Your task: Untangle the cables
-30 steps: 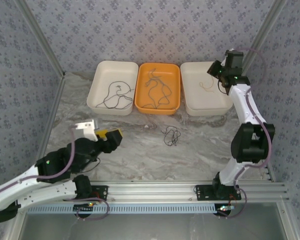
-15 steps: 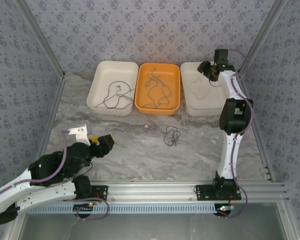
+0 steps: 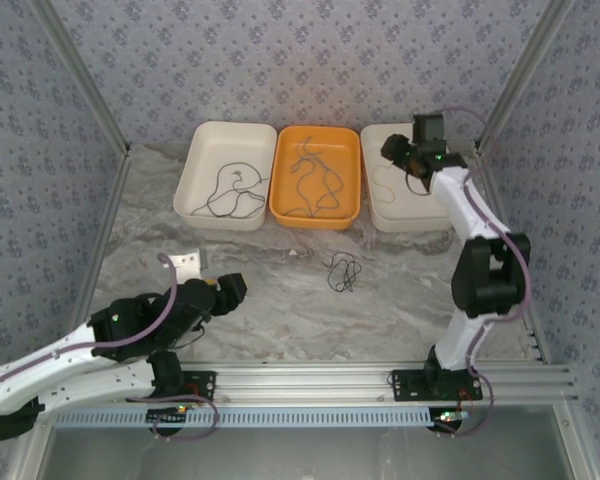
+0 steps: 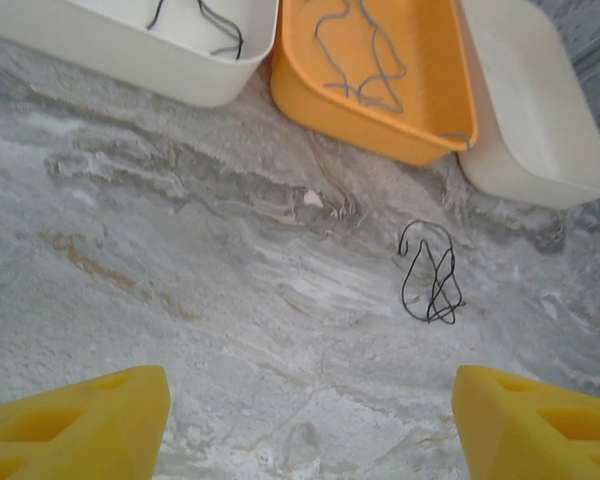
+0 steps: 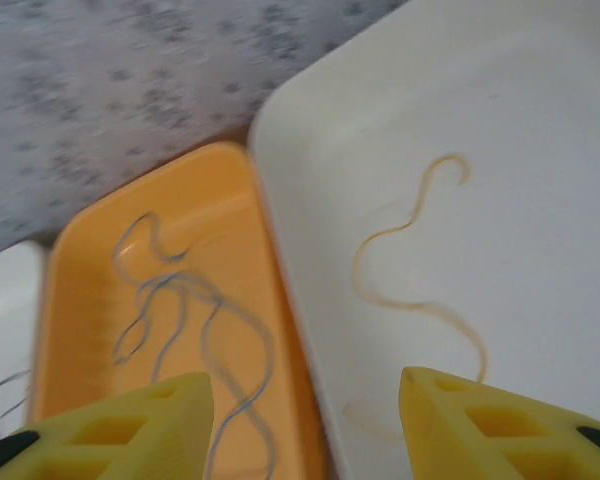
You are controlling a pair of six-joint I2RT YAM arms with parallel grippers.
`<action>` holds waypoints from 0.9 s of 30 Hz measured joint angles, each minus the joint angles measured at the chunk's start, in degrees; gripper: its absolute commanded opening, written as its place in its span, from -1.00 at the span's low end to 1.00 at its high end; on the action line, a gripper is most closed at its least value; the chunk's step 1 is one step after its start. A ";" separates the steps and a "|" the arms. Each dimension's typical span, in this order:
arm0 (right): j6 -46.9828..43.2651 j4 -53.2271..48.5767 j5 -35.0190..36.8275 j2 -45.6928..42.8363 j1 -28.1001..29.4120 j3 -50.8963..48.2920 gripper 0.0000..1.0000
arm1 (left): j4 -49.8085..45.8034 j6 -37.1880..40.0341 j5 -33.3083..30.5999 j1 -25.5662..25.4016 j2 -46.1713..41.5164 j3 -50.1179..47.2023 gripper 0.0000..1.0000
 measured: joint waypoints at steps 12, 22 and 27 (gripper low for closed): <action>3.37 5.44 14.19 -26.18 37.27 -26.36 -0.04 | 2.12 -5.22 6.73 3.17 1.55 -3.82 0.47; 6.16 0.04 15.63 -26.82 42.88 -27.78 -0.07 | 7.54 -6.97 12.50 8.24 2.19 -10.32 0.47; 7.85 -2.84 15.56 -29.31 40.96 -33.90 0.11 | 13.49 -6.95 17.73 12.00 6.86 -12.39 0.47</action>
